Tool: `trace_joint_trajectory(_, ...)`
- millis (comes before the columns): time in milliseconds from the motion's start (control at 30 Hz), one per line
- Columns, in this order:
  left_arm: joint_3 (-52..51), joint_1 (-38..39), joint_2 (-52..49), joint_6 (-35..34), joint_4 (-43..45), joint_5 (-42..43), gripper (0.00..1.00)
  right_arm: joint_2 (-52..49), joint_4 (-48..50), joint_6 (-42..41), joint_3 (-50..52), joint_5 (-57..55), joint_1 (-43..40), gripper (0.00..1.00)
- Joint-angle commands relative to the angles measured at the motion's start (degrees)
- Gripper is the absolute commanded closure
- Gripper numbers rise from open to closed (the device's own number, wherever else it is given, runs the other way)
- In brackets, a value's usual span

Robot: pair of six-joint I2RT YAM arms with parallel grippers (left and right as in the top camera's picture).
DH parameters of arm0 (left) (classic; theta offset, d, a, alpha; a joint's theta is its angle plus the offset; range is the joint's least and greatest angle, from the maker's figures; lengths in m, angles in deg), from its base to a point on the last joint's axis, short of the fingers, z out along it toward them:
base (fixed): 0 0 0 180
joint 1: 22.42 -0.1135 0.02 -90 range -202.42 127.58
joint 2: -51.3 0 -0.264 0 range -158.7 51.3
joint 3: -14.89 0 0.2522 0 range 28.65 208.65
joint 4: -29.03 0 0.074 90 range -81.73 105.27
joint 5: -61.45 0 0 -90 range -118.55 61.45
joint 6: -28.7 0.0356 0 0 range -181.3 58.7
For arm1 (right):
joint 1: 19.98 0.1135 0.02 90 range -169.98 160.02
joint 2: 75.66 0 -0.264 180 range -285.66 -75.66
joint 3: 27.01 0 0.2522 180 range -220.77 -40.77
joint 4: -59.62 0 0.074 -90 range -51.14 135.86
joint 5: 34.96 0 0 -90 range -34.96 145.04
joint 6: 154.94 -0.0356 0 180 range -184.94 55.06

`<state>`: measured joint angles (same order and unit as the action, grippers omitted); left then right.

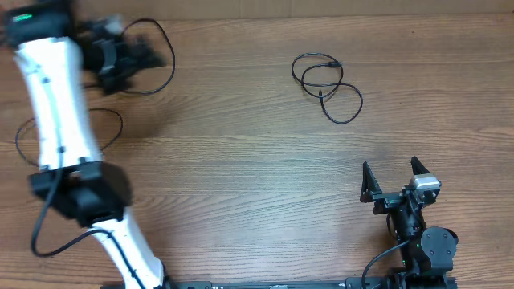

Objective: Untangle cables

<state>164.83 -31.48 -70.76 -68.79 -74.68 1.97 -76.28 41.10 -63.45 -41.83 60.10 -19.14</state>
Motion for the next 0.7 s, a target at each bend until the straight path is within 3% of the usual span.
trace_joint_trajectory(0,-0.4,11.1,0.0,-0.9,6.1,-3.4,0.0,0.5,0.2,0.3,0.6,-0.5,-0.1,0.0)
trace_joint_trajectory(167,-1.6,23.3,-2.3,-12.1,16.3,-17.6,0.0,0.5,0.2,0.3,0.6,-0.5,-0.1,0.0)
trace_joint_trajectory(333,-1.6,31.3,-6.1,-13.1,19.7,-24.9,0.0,0.5,0.2,0.3,0.6,-0.5,-0.1,0.0)
trace_joint_trajectory(500,-1.6,33.4,-8.8,-12.4,10.9,-34.8,0.0,0.5,0.2,0.3,0.6,-0.5,-0.1,0.0)
trace_joint_trajectory(667,-2.2,30.7,-9.9,-12.5,0.3,-46.9,0.0,0.5,0.2,0.3,0.6,-0.5,-0.1,0.0)
